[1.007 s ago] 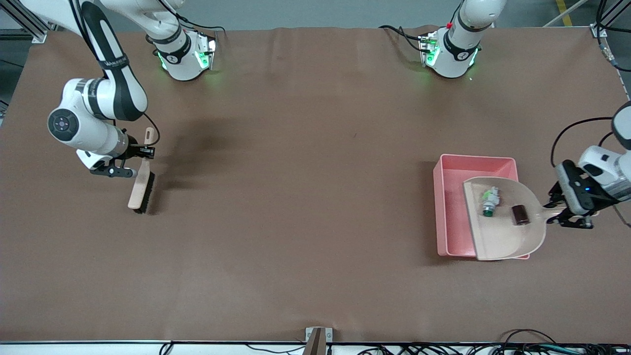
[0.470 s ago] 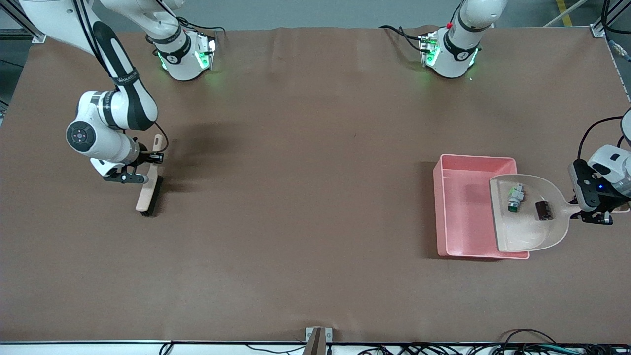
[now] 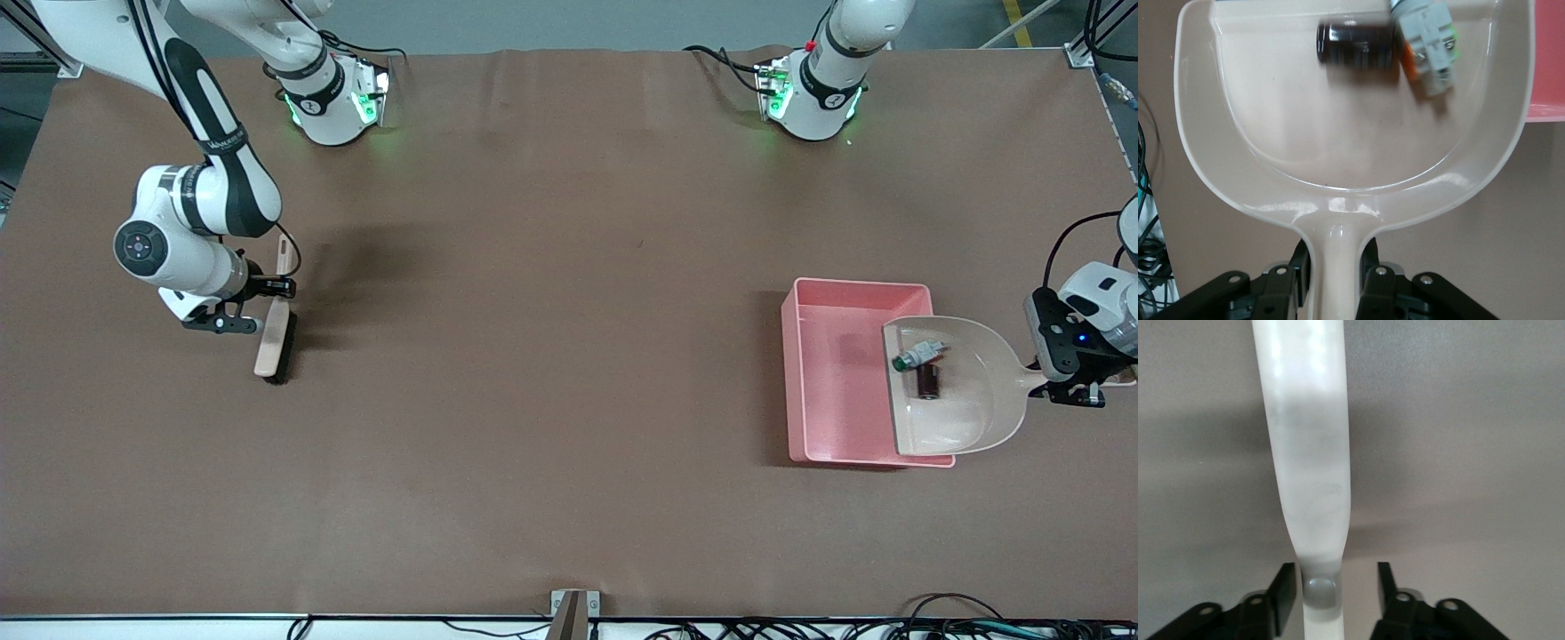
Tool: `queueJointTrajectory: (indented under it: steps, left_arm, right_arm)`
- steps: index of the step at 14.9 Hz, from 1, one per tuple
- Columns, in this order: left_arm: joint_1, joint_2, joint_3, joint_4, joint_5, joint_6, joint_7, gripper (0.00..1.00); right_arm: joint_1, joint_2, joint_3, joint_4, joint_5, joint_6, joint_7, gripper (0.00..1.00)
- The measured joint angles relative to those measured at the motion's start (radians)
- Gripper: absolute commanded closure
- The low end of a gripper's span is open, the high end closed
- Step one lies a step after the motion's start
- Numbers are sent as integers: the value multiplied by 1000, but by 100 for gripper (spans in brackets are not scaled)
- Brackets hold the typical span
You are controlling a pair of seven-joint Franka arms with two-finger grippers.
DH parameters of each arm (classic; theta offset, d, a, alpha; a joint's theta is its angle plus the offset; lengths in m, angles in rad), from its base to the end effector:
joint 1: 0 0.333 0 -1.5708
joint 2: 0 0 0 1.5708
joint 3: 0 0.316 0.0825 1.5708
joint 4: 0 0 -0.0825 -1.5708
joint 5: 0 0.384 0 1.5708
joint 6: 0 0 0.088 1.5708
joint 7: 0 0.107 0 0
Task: Clean e-waste and dump in bin
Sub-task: 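Tilt the dustpan over the pink bin with the left gripper to dump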
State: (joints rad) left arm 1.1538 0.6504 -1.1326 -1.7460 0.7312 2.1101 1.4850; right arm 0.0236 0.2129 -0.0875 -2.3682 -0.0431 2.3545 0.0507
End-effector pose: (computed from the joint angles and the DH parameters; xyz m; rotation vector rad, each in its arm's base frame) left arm 0.6404 0.1426 0.3800 -1.9798 2.2423 -0.0861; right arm 0.4821 -0.0326 0.2194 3.0753 -0.1244 -0.3499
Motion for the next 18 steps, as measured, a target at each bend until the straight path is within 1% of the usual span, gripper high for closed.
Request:
queueJointTrajectory:
  steps: [2,3,4,6,7,9,10,11,13,14,16,18]
  left_arm:
    - [-20,-2,-3,2,59,0,-30,98]
    - [-34,-6,-4,6,78,0,-40,98]
    - [-51,-14,-4,9,91,-1,-44,98]
    - [-83,-34,-4,11,135,-22,-71,97]
    - [-97,-43,-3,11,171,-35,-85,97]
    - [-141,-53,-3,11,278,-78,-123,97]
    - [-162,-54,-3,11,333,-105,-150,97]
    - [-182,-55,-3,11,372,-126,-165,97]
    - [-218,-57,-3,13,426,-151,-177,97]
    - [-235,-59,-3,17,451,-163,-181,97]
    - [-261,-62,-3,26,492,-176,-189,97]
    - [-282,-63,-3,40,524,-183,-194,96]
  right_arm:
    - [0,0,0,7,0,-2,0,7]
    - [-1,2,0,12,0,-2,0,3]
    - [-1,4,0,22,0,-2,0,0]
    - [-8,8,-1,44,0,-2,0,0]
    - [-15,8,-2,58,0,-6,0,0]
    - [-28,7,-2,113,0,-74,0,0]
    - [-29,2,-2,168,0,-158,0,0]
    - [-29,-5,-1,248,0,-273,0,0]
    - [-29,-27,0,439,0,-508,-1,0]
    - [-29,-38,0,533,0,-597,-2,0]
    - [-28,-56,4,706,0,-726,-2,0]
    - [-28,-66,6,853,0,-784,-2,0]
